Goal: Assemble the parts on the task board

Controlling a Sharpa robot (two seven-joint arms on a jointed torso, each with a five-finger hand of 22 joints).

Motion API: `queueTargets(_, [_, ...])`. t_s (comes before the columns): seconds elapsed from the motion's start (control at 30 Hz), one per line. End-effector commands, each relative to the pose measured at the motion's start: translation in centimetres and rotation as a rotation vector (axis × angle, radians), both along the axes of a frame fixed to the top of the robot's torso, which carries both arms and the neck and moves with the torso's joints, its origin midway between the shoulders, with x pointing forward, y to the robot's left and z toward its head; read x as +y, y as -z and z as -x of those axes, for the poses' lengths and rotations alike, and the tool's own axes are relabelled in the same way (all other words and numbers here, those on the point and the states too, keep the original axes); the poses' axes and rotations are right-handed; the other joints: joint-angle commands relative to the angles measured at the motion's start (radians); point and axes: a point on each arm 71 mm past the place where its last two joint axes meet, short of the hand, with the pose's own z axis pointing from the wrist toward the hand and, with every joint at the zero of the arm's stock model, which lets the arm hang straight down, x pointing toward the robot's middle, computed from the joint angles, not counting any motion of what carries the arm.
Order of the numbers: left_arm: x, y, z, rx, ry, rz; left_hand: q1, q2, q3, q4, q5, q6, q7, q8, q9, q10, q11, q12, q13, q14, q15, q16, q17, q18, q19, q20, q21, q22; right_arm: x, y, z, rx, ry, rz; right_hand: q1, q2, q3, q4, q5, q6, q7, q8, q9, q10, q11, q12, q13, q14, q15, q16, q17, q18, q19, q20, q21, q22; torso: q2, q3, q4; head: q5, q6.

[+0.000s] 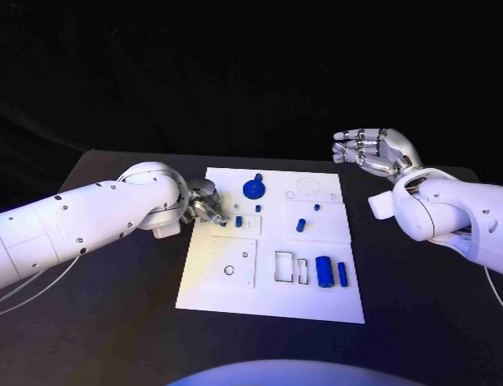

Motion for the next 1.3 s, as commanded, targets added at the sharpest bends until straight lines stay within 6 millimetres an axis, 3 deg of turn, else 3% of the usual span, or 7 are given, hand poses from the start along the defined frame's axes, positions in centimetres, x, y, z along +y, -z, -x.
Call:
queueTargets(0.03, [-0.40, 0.36, 0.25, 0.022, 0.015, -0.012, 0.002, 0.009, 0.204, -0.212, 0.006, 0.005, -0.005, -0.003, -0.002, 0.007, 0.001, 0.006, 0.001, 0.086, -0.005, 0.007, 0.191, -0.005, 0.005, 0.000, 0.003, 0.002, 0.18, -0.01, 0.07, -0.004, -0.020, -0.003, -0.011, 0.001, -0.002, -0.002, 0.002, 0.001, 0.084, -0.001, -0.001, -0.004, -0.002, 0.006, -0.001, 0.006, 0.004, -0.003, -0.001, 0.011, -0.008, 0.000, -0.004, -0.001, 0.000, 0.0006, -0.0003, -0.001, 0.001])
queueTargets(0.8, [-0.83, 0.66, 0.07, 0.042, 0.008, -0.044, -0.032, 0.004, 0.165, -0.207, 0.047, 0.014, -0.008, -0.003, -0.020, 0.021, -0.001, 0.014, 0.013, 0.087, -0.006, 0.009, 0.195, -0.006, 0.005, 0.001, 0.005, 0.006, 0.16, 0.00, 0.06, -0.004, -0.020, -0.003, -0.014, 0.002, -0.003, -0.002, 0.004, 0.001, 0.084, -0.001, -0.002, -0.005, -0.002, 0.006, -0.001, 0.006, 0.004, -0.004, -0.002, 0.011, -0.008, 0.000, -0.005, -0.003, 0.000, -0.0002, 0.0010, -0.004, -0.001])
queueTargets(1.03, [-0.70, 0.71, -0.05, 0.042, 0.003, -0.047, -0.063, 0.000, 0.077, -0.176, 0.039, 0.012, -0.022, -0.005, -0.034, 0.023, -0.010, 0.014, 0.010, 0.087, -0.013, 0.008, 0.193, -0.005, 0.005, -0.004, 0.004, 0.007, 0.15, 0.00, 0.06, -0.004, -0.019, -0.003, -0.014, 0.002, -0.003, -0.002, 0.004, 0.001, 0.084, -0.001, -0.002, -0.005, -0.002, 0.006, -0.001, 0.006, 0.004, -0.004, -0.002, 0.011, -0.008, 0.000, -0.005, -0.003, -0.001, 0.0000, 0.0015, -0.004, 0.000])
queueTargets(1.1, [-0.63, 0.73, -0.08, 0.043, 0.001, -0.048, -0.084, -0.005, 0.049, -0.155, 0.036, 0.019, -0.025, -0.006, -0.040, 0.022, -0.011, 0.014, 0.009, 0.087, -0.012, 0.008, 0.193, -0.006, 0.005, -0.004, 0.005, 0.008, 0.15, 0.00, 0.06, -0.004, -0.019, -0.003, -0.015, 0.003, -0.003, -0.002, 0.006, 0.001, 0.084, -0.002, -0.002, -0.005, -0.002, 0.007, -0.001, 0.006, 0.004, -0.005, -0.003, 0.012, -0.008, 0.000, -0.005, -0.004, -0.001, -0.0001, 0.0010, -0.004, 0.000])
queueTargets(1.13, [-0.60, 0.74, -0.09, 0.043, 0.001, -0.048, -0.116, -0.014, 0.009, -0.121, 0.031, 0.028, -0.022, -0.009, -0.047, 0.020, -0.009, 0.015, 0.009, 0.086, -0.013, 0.008, 0.192, -0.006, 0.006, -0.004, 0.005, 0.009, 0.15, 0.00, 0.06, -0.004, -0.019, -0.003, -0.015, 0.003, -0.003, -0.002, 0.006, 0.001, 0.084, -0.002, -0.002, -0.005, -0.002, 0.007, -0.001, 0.006, 0.004, -0.005, -0.003, 0.012, -0.008, 0.000, -0.005, -0.004, -0.001, -0.0004, 0.0009, -0.004, 0.000])
queueTargets(1.2, [-0.55, 0.75, -0.10, 0.044, -0.001, -0.049, -0.118, -0.014, -0.007, -0.112, 0.033, 0.030, -0.025, -0.012, -0.052, 0.019, -0.010, 0.016, 0.010, 0.086, -0.014, 0.008, 0.192, -0.006, 0.006, -0.005, 0.005, 0.010, 0.14, 0.00, 0.06, -0.004, -0.019, -0.003, -0.015, 0.003, -0.003, -0.002, 0.006, 0.001, 0.084, -0.002, -0.002, -0.005, -0.002, 0.007, -0.001, 0.006, 0.004, -0.005, -0.003, 0.012, -0.008, 0.000, -0.005, -0.004, -0.001, -0.0007, 0.0008, -0.004, 0.001])
queueTargets(1.3, [-0.48, 0.75, -0.12, 0.043, -0.003, -0.048, -0.133, -0.020, -0.086, -0.064, 0.034, 0.040, -0.024, -0.019, -0.069, 0.015, -0.011, 0.018, 0.010, 0.086, -0.015, 0.008, 0.193, -0.007, 0.007, -0.006, 0.005, 0.012, 0.13, 0.00, 0.06, -0.004, -0.019, -0.003, -0.015, 0.003, -0.003, -0.002, 0.006, 0.001, 0.084, -0.002, -0.002, -0.005, -0.002, 0.007, -0.001, 0.006, 0.004, -0.005, -0.003, 0.012, -0.008, 0.000, -0.005, -0.004, 0.000, -0.0009, 0.0007, -0.005, 0.001])
